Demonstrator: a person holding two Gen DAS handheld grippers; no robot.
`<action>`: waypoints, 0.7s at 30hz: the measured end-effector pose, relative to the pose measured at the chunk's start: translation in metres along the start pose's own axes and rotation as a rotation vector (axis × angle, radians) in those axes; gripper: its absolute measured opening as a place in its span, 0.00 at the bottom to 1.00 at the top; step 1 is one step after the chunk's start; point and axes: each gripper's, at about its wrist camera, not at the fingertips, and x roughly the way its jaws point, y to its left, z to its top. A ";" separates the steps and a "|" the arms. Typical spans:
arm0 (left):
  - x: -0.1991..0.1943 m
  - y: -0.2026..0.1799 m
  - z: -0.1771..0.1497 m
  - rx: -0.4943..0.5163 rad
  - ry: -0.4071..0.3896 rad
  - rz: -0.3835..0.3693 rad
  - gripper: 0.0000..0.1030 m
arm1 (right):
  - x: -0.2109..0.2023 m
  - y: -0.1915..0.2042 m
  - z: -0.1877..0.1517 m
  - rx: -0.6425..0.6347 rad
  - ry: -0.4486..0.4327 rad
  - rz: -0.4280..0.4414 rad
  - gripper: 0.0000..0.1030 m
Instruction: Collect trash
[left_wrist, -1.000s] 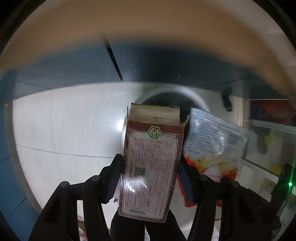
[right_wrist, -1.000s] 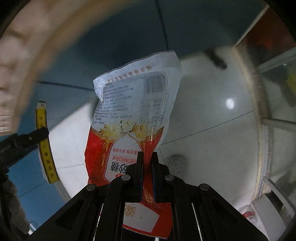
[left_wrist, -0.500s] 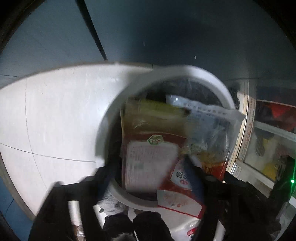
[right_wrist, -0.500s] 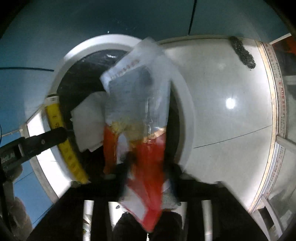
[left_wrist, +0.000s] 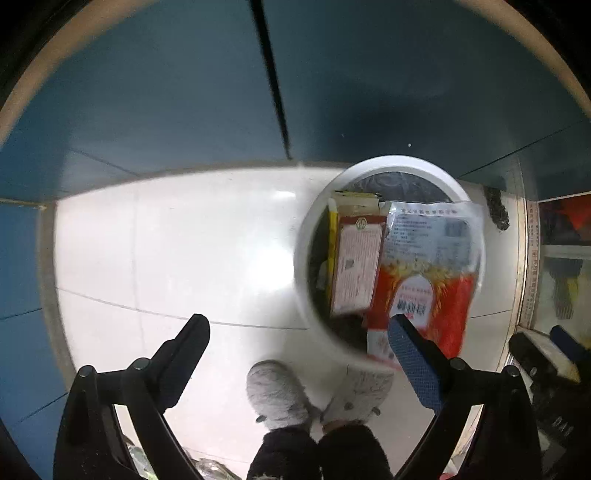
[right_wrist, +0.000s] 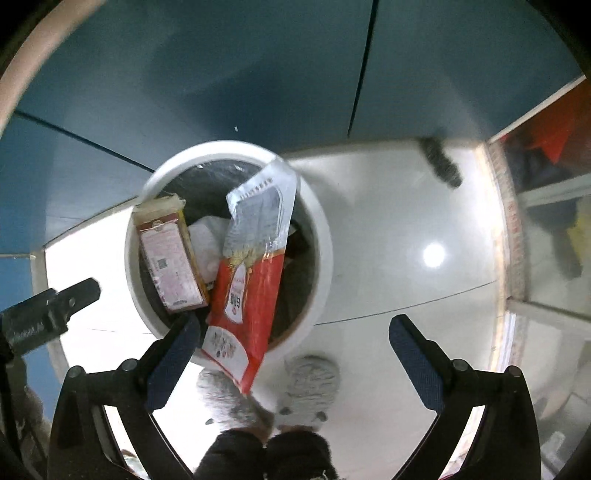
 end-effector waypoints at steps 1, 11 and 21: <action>-0.016 0.001 -0.008 -0.007 -0.011 0.004 0.96 | -0.009 -0.001 -0.002 -0.007 -0.014 -0.007 1.00; -0.213 -0.004 -0.070 -0.003 -0.169 -0.010 0.96 | -0.207 -0.007 -0.043 -0.039 -0.158 -0.017 1.00; -0.400 -0.007 -0.142 0.058 -0.342 -0.064 0.96 | -0.438 0.005 -0.112 -0.039 -0.328 0.001 1.00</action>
